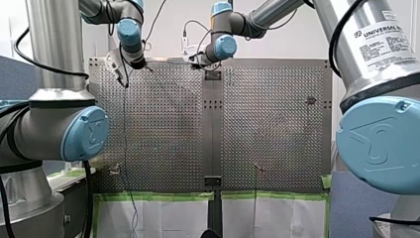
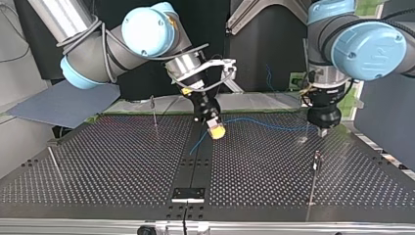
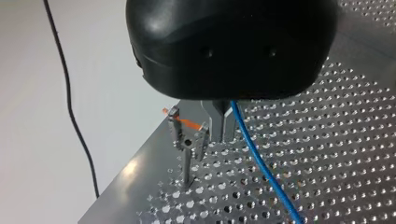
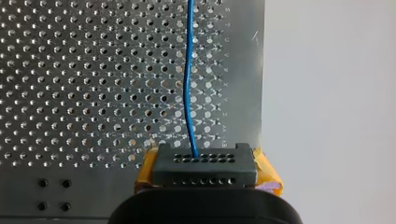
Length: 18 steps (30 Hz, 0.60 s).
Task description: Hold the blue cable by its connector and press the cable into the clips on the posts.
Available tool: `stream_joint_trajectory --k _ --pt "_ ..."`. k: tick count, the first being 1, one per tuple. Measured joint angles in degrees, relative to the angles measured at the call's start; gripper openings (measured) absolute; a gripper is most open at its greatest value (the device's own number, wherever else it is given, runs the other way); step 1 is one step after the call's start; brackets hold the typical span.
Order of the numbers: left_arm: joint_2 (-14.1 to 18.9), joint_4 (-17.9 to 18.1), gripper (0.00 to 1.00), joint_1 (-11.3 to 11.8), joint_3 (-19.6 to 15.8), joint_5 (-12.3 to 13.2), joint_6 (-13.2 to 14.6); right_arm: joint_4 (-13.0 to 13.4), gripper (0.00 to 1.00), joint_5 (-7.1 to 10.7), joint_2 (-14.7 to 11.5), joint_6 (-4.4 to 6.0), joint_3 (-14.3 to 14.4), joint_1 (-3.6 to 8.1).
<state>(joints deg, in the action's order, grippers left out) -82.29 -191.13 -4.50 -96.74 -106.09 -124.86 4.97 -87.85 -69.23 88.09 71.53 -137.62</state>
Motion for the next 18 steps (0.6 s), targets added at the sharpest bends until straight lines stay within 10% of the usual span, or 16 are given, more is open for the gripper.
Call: stream_joint_trajectory --k 18 --pt "0.0 1.5 0.00 2.4 0.0 0.0 -0.2 0.8 0.00 0.39 0.1 0.97 -0.2 0.38"
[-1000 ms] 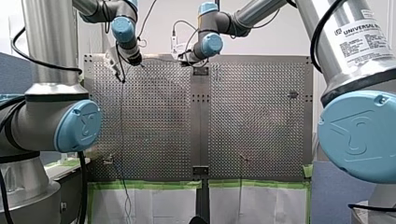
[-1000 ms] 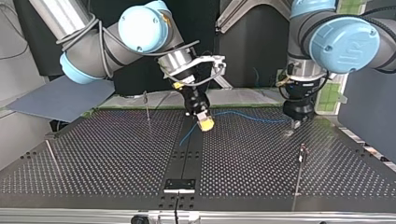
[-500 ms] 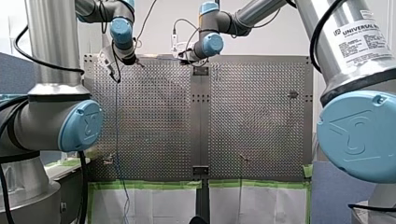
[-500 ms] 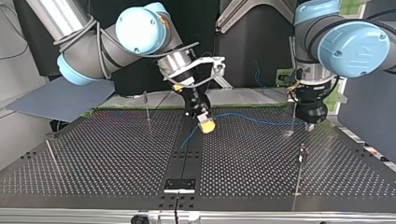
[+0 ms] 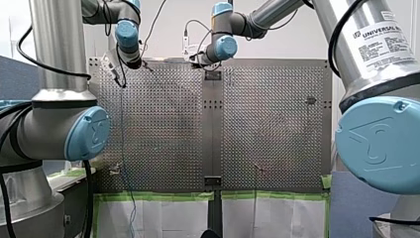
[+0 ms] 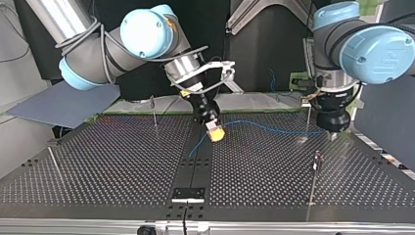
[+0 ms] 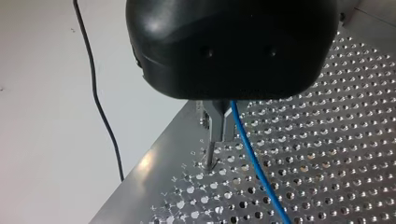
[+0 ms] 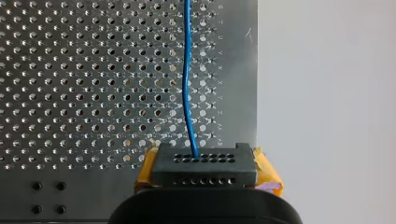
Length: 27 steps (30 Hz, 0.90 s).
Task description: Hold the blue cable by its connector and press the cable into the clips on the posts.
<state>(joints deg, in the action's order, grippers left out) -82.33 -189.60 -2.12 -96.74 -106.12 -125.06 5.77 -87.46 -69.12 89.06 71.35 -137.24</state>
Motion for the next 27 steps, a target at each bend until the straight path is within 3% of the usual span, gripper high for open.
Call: stream_joint_trajectory --k 27 --pt "-0.1 1.3 0.00 2.2 0.0 0.1 -0.2 0.5 0.00 0.83 0.5 1.24 -1.1 0.34"
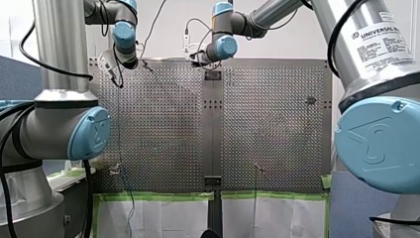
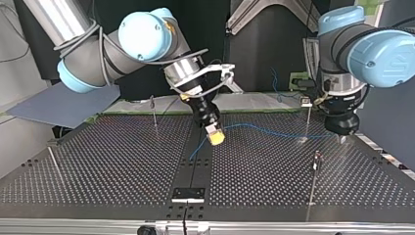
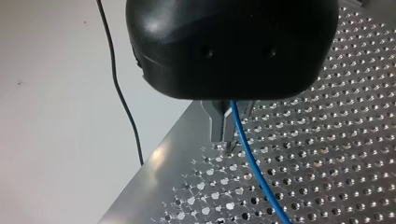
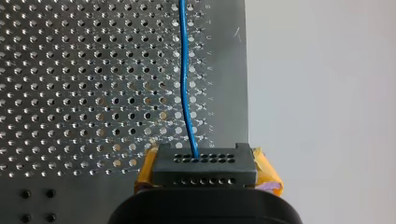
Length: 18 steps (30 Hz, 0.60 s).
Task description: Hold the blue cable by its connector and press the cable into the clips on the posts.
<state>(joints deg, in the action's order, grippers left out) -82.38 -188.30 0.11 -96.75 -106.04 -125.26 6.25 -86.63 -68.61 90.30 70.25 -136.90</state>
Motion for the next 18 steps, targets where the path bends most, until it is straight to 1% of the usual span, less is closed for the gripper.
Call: stream_joint_trajectory --k 7,13,18 --pt "-0.3 2.1 0.00 0.7 0.0 0.6 -0.7 0.0 0.00 0.34 1.4 -0.03 -0.3 -0.10" --pt "-2.1 2.9 0.00 0.9 0.0 1.3 -0.9 0.1 0.00 1.00 1.6 -0.09 -1.1 -0.40" --pt "-2.6 3.2 0.00 1.0 0.0 1.4 -0.9 0.1 0.00 1.37 1.7 -0.11 -1.4 -0.53"
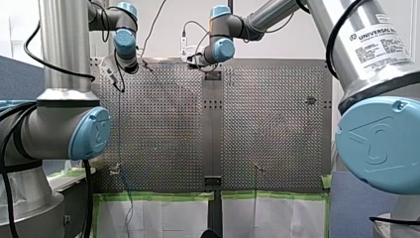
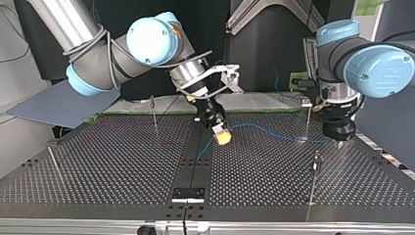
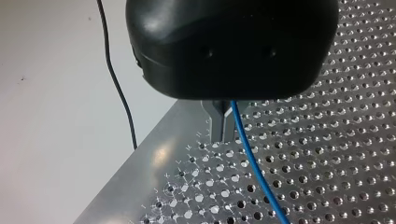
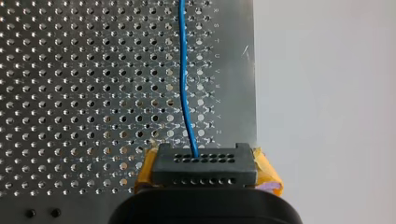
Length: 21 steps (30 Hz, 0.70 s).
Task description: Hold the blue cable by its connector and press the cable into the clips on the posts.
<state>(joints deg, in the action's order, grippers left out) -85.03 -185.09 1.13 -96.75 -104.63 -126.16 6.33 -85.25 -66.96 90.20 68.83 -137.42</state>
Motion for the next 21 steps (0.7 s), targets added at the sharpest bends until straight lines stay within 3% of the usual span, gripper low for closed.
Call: stream_joint_trajectory --k 21 --pt "-1.7 5.3 0.00 2.6 0.0 2.2 -1.4 0.0 0.00 0.35 0.1 -0.22 -0.1 0.50"
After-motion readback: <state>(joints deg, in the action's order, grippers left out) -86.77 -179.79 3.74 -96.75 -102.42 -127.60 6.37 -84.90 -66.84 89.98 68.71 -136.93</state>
